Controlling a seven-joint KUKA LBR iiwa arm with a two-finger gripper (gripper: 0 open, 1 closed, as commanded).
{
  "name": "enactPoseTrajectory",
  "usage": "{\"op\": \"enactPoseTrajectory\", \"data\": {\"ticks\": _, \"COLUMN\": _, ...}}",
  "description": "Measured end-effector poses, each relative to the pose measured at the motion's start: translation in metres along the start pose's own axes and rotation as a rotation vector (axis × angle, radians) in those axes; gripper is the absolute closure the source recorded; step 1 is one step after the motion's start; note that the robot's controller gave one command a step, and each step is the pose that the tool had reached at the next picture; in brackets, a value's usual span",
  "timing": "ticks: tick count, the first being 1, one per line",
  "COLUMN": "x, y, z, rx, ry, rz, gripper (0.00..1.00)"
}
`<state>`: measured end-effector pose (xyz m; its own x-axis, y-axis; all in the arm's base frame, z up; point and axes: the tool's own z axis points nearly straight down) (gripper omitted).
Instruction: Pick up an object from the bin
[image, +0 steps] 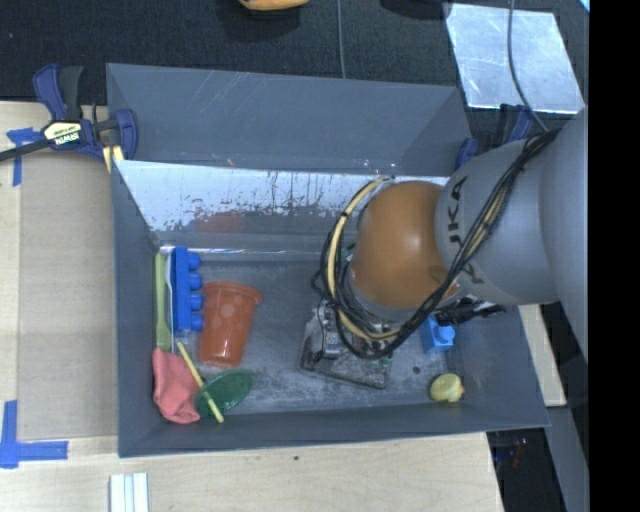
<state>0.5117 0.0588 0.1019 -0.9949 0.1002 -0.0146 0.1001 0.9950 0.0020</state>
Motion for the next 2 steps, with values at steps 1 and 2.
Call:
{"op": "enactPoseTrajectory", "data": {"ticks": 1, "x": -0.003, "y": 0.0, "z": -0.022, "rx": -0.002, "ry": -0.01, "rz": 0.0, "gripper": 1.0}}
{"op": "enactPoseTrajectory", "data": {"ticks": 2, "x": -0.003, "y": 0.0, "z": -0.039, "rx": -0.003, "ry": -0.011, "rz": 0.0, "gripper": 1.0}}
